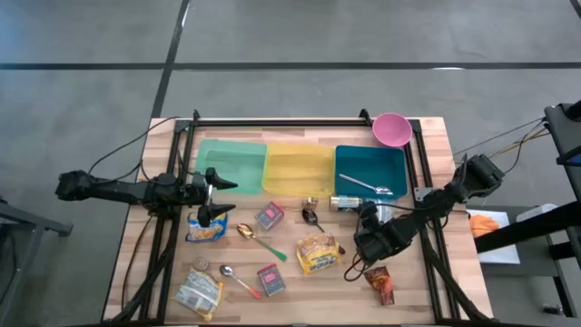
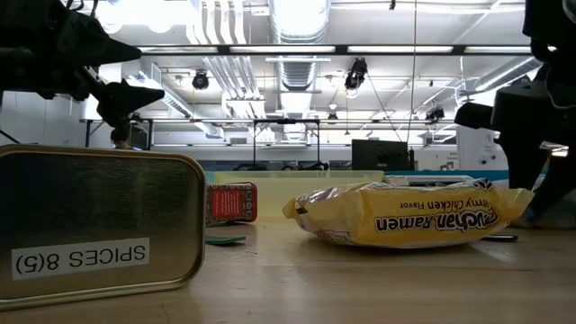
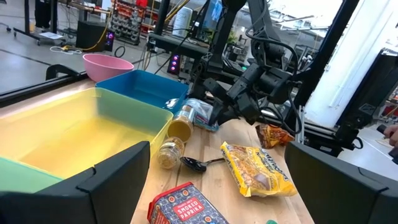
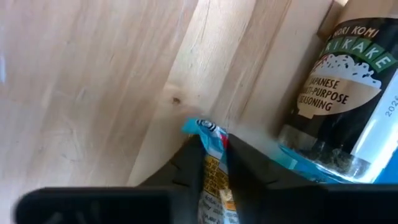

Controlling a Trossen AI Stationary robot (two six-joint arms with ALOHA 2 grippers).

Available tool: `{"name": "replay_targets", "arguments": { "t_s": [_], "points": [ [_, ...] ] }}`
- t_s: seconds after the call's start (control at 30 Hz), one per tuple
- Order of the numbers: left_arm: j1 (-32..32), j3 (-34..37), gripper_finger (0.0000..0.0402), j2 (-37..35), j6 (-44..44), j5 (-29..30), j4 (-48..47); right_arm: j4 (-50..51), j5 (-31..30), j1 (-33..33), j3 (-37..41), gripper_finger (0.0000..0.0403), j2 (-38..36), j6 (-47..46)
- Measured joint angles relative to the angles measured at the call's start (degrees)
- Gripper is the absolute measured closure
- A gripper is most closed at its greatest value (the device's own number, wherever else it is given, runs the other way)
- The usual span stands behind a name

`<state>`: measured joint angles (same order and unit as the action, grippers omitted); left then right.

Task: Pick & Place Food Item
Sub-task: Put the blue noodle pack into the yellow bin

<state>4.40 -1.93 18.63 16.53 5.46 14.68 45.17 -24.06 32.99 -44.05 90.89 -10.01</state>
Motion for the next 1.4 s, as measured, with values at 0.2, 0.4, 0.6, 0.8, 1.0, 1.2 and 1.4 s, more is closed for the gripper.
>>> {"name": "replay_targets", "arguments": {
  "t_s": [0.2, 0.4, 0.6, 0.8, 1.0, 1.2, 1.4],
  "points": [
    [0.0, 0.0, 0.0021, 0.0, 0.0, 0.4, 0.0, -0.3, 1.9, 0.0, 0.0, 0.0390, 0.0, -2.3],
    [0.0, 0.0, 0.0021, 0.0, 0.0, 0.6, 0.0, -0.4, 2.3, 0.0, -0.5, 0.0395, -0.1, -8.5],
    [0.0, 0.0, 0.0021, 0.0, 0.0, 0.6, 0.0, -0.5, 3.6, 0.0, -1.5, 0.0395, -1.6, -14.7],
    [0.0, 0.0, 0.0021, 0.0, 0.0, 0.6, 0.0, -0.6, 2.7, 0.0, -3.4, 0.0395, -6.0, -20.9],
    [0.0, 0.0, 0.0021, 0.0, 0.0, 1.0, 0.1, -0.4, -2.2, 0.7, -4.3, 0.0395, -11.4, -27.2],
    [0.0, 0.0, 0.0021, 0.0, 0.0, 1.0, 0.3, -0.5, -4.8, 1.3, -4.4, 0.0395, -16.8, -29.5],
    [0.0, 0.0, 0.0021, 0.0, 0.0, 1.0, 0.3, -3.7, -12.4, 2.1, -4.4, 0.0395, -21.3, -28.5]
  ]
}}
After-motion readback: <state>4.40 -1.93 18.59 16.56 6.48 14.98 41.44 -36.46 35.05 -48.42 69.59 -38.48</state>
